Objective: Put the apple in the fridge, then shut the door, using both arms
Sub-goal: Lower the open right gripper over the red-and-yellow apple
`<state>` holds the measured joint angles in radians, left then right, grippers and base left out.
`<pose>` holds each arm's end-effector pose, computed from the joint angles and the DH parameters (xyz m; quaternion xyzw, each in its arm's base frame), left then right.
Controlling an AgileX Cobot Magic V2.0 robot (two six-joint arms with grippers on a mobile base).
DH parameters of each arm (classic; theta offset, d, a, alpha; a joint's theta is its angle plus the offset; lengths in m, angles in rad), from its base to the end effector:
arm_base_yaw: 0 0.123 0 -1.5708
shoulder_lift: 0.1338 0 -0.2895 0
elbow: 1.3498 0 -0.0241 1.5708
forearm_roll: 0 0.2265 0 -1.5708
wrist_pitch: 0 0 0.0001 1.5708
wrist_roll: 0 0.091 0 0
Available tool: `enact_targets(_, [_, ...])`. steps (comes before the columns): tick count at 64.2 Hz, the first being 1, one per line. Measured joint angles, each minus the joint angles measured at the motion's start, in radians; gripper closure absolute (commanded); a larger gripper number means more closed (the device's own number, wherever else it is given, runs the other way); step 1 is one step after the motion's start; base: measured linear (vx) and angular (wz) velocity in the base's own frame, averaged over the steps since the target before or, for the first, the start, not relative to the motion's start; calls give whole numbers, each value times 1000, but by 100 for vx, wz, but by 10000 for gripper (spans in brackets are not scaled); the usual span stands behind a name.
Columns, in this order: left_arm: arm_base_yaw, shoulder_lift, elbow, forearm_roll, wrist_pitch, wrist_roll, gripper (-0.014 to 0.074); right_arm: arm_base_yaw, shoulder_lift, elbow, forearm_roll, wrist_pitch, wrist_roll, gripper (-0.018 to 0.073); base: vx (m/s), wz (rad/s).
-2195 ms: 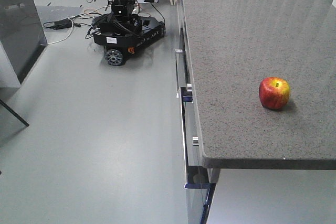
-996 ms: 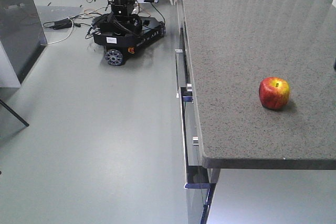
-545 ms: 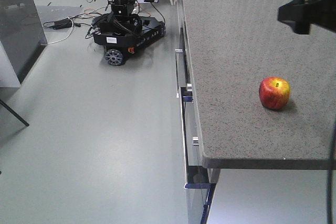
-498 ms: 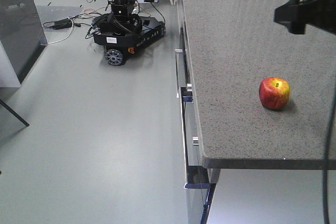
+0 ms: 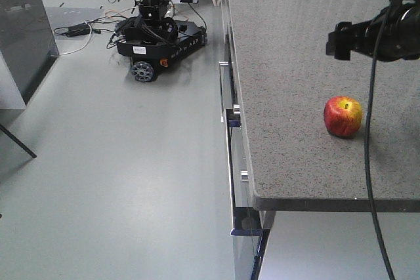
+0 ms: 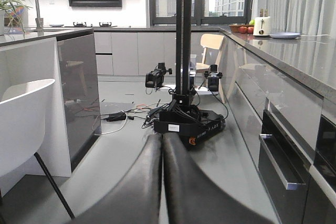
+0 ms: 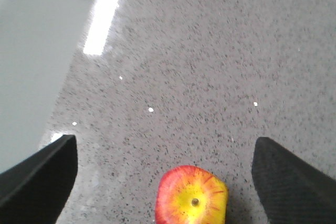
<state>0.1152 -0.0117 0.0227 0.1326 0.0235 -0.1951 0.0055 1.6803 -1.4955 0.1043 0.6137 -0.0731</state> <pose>0.0273 0.0035 0.2042 -0.0622 0.6853 0.0202 0.7253 0.3664 0.0075 0.3467 -0.0095 0.9082 0.0310 0.4174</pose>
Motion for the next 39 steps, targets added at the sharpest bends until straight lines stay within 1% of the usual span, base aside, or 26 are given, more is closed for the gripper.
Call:
enact_targets(5, [0, 0, 0, 0, 0, 0, 601, 0, 26, -2, -33, 1, 41, -71, 0, 0])
enact_targets(10, [0, 0, 0, 0, 0, 0, 601, 0, 53, -2, -43, 1, 63, -69, 0, 0])
enact_targets(27, [0, 0, 0, 0, 0, 0, 601, 0, 138, -2, -59, 8, 79, -60, 0, 0])
enact_targets(39, [0, 0, 0, 0, 0, 0, 601, 0, 166, -2, -115, 9, 128, -54, 0, 0])
